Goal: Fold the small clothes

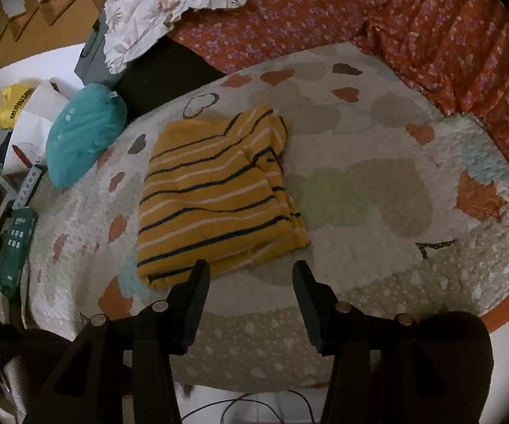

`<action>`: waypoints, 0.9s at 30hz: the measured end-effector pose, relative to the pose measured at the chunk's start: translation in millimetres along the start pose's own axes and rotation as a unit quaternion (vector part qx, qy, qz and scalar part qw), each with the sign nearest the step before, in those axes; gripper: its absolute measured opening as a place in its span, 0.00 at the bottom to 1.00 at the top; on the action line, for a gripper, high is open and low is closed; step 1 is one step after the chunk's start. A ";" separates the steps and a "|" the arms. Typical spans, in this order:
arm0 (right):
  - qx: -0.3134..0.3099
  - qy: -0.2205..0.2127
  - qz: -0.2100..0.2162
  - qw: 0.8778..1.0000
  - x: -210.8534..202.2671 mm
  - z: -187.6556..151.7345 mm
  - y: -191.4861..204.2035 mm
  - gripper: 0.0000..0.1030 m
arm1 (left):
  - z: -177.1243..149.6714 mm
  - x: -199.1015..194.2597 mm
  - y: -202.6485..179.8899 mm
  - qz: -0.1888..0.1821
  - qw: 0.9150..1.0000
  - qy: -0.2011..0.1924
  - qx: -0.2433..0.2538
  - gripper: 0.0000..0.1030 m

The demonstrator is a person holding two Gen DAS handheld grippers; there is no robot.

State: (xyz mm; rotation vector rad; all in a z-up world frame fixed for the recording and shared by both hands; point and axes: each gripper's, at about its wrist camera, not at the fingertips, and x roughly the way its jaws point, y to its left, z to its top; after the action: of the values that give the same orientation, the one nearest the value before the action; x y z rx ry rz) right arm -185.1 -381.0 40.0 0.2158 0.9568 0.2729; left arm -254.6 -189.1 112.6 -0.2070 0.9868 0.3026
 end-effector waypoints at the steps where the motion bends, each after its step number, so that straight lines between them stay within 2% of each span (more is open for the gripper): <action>1: -0.001 -0.001 -0.002 1.000 0.0 -0.3 -0.5 0.52 | 0.7 0.5 -0.7 0.004 1.000 -0.003 0.003 1.00; 5: -0.006 0.001 -0.008 1.000 4.1 -0.4 1.6 0.54 | 3.3 9.5 -2.4 0.013 1.000 0.000 0.013 1.00; 17: -0.062 0.020 -0.025 0.998 33.9 1.4 17.0 0.56 | 13.0 58.8 2.9 0.026 0.999 0.048 0.003 1.00; 27: -0.062 0.026 -0.032 0.997 43.9 0.2 8.9 0.57 | 11.4 76.4 -6.1 0.029 0.997 0.068 0.019 1.00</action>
State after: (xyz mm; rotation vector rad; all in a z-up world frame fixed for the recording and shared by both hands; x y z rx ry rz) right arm -162.1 -358.5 8.8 0.0651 0.9937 0.2789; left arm -204.2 -179.3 54.5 -0.1665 1.1346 0.3259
